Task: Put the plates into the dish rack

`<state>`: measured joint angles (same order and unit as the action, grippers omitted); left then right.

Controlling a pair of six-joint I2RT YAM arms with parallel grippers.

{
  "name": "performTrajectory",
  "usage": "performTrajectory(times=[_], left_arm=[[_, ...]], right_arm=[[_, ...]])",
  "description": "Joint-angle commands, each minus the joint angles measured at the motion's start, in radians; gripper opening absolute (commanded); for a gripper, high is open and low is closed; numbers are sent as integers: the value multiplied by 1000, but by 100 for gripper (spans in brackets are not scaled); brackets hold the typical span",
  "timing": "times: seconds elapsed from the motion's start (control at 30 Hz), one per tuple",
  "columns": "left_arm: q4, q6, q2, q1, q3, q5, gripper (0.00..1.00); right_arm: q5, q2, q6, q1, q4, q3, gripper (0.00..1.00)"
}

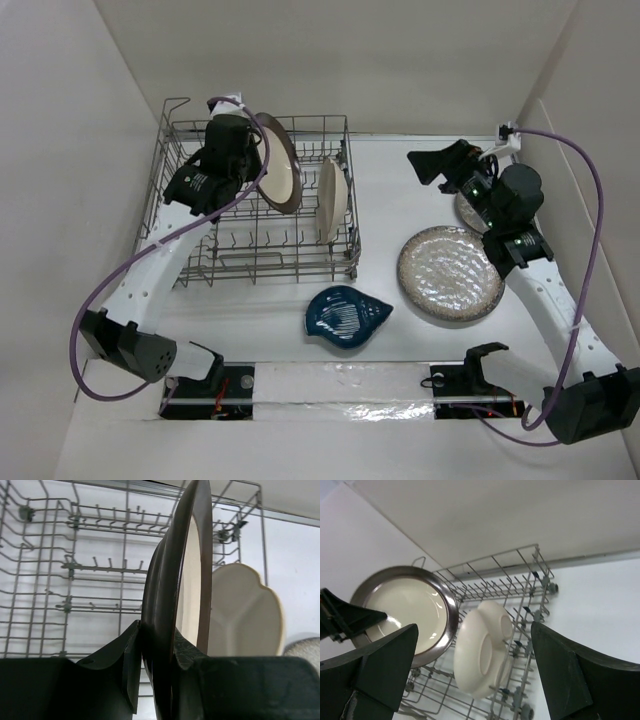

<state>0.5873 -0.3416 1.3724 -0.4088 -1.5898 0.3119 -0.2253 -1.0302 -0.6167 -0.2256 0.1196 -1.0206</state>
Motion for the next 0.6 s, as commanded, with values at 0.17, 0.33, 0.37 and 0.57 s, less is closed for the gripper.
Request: performTrajectory(times=[0.17,0.33,0.37,0.57], left_arm=[[-142,4,-26,-106,-44,159,0],[-15,39,109,-289,-286,385,0],[-26,42,102,-289,-294,377,0],[20,64,155,-378,-332,574,0]], right_arm=[[-31,53,31,25,-28,77,100],[-48,81,31,55,-34,109,100],[-52,87,31,55,-34,116,100],[-89,139,46,65,-57,143,100]])
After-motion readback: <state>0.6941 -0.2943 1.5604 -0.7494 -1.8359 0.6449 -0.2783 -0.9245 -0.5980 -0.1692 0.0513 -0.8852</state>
